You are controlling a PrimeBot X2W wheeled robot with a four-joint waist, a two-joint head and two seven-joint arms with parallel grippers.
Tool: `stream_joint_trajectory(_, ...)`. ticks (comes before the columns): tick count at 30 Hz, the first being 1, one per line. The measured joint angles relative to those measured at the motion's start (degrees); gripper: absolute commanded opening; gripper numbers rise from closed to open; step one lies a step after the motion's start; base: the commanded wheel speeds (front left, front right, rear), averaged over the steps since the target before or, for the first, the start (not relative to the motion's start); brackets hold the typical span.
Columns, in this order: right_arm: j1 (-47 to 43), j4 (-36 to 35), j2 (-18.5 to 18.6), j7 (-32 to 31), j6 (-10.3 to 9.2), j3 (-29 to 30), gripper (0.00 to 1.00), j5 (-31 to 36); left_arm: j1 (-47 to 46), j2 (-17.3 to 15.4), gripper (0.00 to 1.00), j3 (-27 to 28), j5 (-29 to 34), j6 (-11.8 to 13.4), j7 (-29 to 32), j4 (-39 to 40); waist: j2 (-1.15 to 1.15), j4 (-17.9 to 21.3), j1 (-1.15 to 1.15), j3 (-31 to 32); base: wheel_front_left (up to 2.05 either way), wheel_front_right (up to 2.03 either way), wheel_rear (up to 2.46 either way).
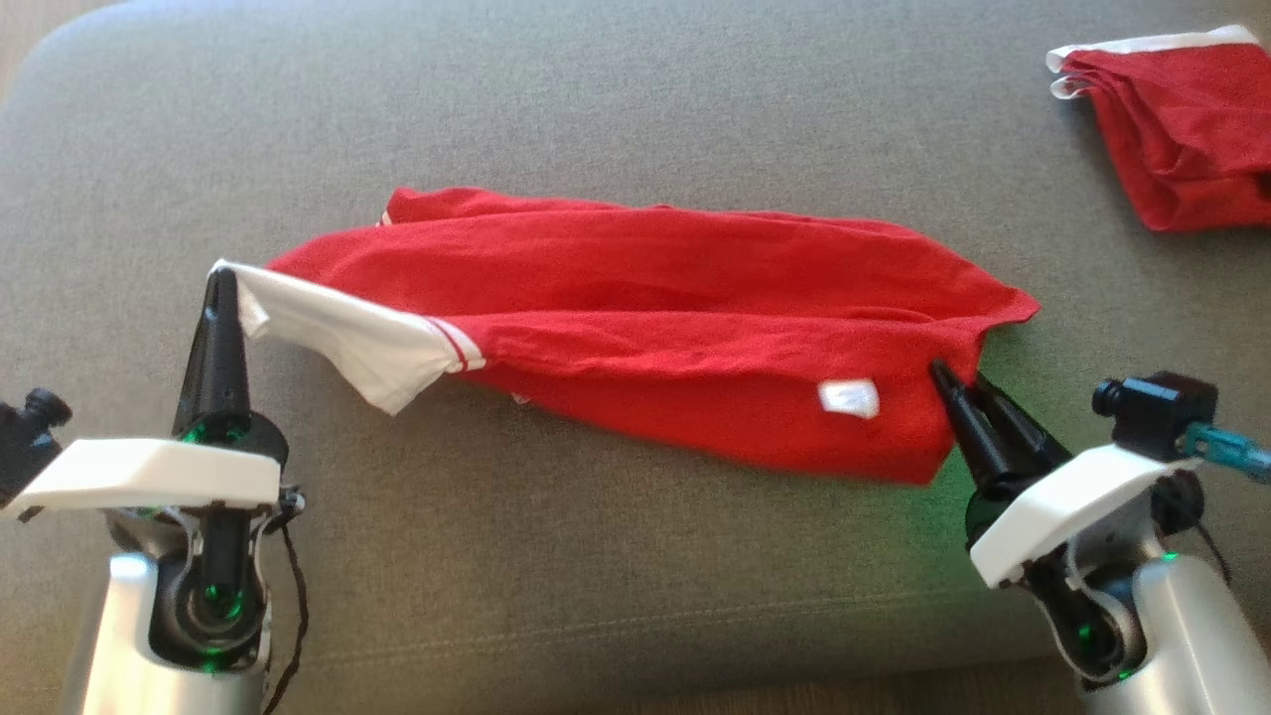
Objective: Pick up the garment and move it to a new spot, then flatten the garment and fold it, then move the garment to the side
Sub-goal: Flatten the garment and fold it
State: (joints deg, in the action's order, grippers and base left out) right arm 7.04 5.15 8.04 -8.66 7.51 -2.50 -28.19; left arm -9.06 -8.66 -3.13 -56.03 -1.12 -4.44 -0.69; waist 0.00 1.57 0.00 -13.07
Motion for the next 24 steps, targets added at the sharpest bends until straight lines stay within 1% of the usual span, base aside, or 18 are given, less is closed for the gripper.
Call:
stream_joint_trajectory(1,-0.12,0.78,-0.10,0.52,0.00,-0.33,0.53,-0.59,0.13,0.03,0.00,0.01,0.00,-0.51,-0.52,-0.70,0.00,-0.09,0.00,-0.29,0.00,0.00,0.00)
stream_joint_trajectory(2,-0.24,1.34,-0.10,0.98,0.00,-0.67,0.47,-1.22,0.11,0.09,0.00,0.02,0.00,-0.79,-0.99,-1.25,0.00,-0.19,0.00,-0.52,0.00,0.00,0.00)
stream_joint_trajectory(3,-0.24,1.34,-0.10,0.98,0.00,-0.67,0.37,-1.22,0.11,0.09,0.00,0.02,0.00,-0.79,-0.99,-1.25,0.00,-0.19,0.00,-0.52,0.00,0.00,0.00)
stream_joint_trajectory(4,-0.45,2.33,-0.07,1.78,0.00,-1.55,0.14,-2.72,0.10,0.23,0.00,0.00,0.00,-1.51,-1.69,-2.19,0.00,-0.39,0.00,-0.84,0.00,0.00,0.00)
stream_joint_trajectory(5,-0.47,2.67,-0.02,2.25,0.00,-1.89,0.00,-3.33,0.09,0.27,0.00,0.00,0.00,-1.52,-1.78,-2.63,0.00,-0.47,0.00,-0.94,0.00,0.00,0.00)
stream_joint_trajectory(8,-0.30,2.81,0.59,4.05,0.00,-2.09,0.00,-4.85,-0.13,0.33,0.00,0.08,-0.03,-2.26,-2.27,-3.31,0.00,-0.67,0.00,-1.05,0.00,0.00,0.00)
stream_joint_trajectory(13,0.93,2.31,2.72,3.86,0.00,-1.04,0.01,-5.64,-2.03,0.16,0.00,0.12,-0.03,-2.47,-2.30,-3.25,0.00,-0.71,0.00,-0.16,0.00,0.00,0.00)
stream_joint_trajectory(15,0.55,1.45,3.59,1.24,0.00,-1.42,0.55,-5.66,-2.29,0.14,0.00,0.11,-0.03,-2.47,-2.29,-3.14,0.00,-0.84,0.00,0.16,0.00,0.00,0.00)
stream_joint_trajectory(16,-0.01,0.81,3.92,-0.10,0.00,-2.04,0.89,-5.66,-2.25,0.14,0.00,0.10,-0.03,-2.47,-2.29,-3.08,0.00,-0.90,0.00,0.25,0.00,0.00,0.00)
stream_joint_trajectory(17,-0.88,0.02,3.99,-0.94,0.00,-2.42,0.98,-5.75,-2.22,0.14,0.00,0.10,-0.03,-2.47,-2.29,-2.96,0.00,-0.94,0.00,0.26,0.00,0.00,0.00)
stream_joint_trajectory(18,-1.98,-0.79,3.99,-1.65,0.00,-2.70,1.00,-6.15,-2.15,0.15,0.00,0.10,-0.08,-2.47,-2.29,-2.76,0.00,-0.97,0.00,0.18,0.00,0.00,0.00)
stream_joint_trajectory(24,-7.39,-1.96,2.78,-2.98,0.00,-2.72,1.00,-7.81,-1.58,0.22,0.00,0.11,-0.19,-2.47,-2.72,-2.55,0.00,-1.04,0.00,-1.03,0.00,0.00,0.00)
